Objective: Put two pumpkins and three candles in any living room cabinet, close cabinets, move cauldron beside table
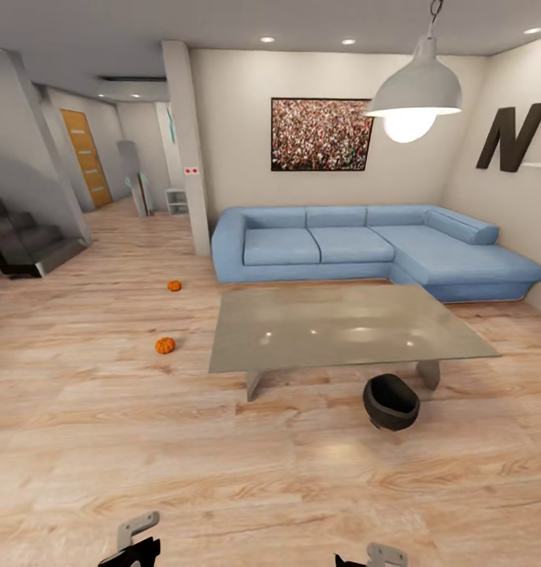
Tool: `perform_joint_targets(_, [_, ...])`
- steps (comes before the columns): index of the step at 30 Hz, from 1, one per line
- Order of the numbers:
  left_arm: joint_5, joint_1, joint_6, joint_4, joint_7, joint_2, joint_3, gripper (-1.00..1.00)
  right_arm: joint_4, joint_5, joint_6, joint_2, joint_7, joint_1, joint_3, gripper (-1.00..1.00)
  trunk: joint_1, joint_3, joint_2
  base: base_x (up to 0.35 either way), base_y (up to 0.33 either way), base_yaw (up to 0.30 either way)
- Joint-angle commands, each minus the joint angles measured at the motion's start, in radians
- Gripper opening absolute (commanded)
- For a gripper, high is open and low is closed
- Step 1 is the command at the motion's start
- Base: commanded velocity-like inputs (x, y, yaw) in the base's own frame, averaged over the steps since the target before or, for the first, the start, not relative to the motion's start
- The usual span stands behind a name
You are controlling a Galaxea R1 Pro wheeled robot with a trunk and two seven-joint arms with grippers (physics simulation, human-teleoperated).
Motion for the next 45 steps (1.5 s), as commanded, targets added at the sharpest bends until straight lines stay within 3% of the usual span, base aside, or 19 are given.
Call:
perform_joint_targets(1, [0.008, 0.0, 0.001, -0.002, 0.006, 0.001, -0.008, 1.0, -0.001, -0.01, -0.004, -0.001, -0.002, 0.0, 0.008, 1.0, 0.0, 0.0, -0.001, 0.0, 0.274, 0.179])
perform_joint_targets(17, [0.017, 0.0, 0.001, -0.002, 0.006, 0.002, -0.007, 1.0, -0.001, -0.009, -0.02, -0.001, 0.002, 0.0, 0.009, 1.0, 0.0, 0.022, -0.001, 0.0, 0.279, 0.156])
perform_joint_targets(31, [0.02, 0.0, 0.001, -0.002, 0.006, 0.002, -0.005, 1.0, -0.001, -0.009, -0.019, -0.001, 0.003, 0.0, 0.01, 1.0, 0.0, 0.024, -0.001, 0.0, 0.282, 0.027])
perform_joint_targets(45, [0.02, 0.0, 0.001, -0.002, 0.005, 0.002, -0.005, 1.0, -0.001, -0.007, -0.019, 0.001, 0.0, 0.0, 0.01, 1.0, 0.0, 0.024, -0.001, 0.127, 0.247, 0.268])
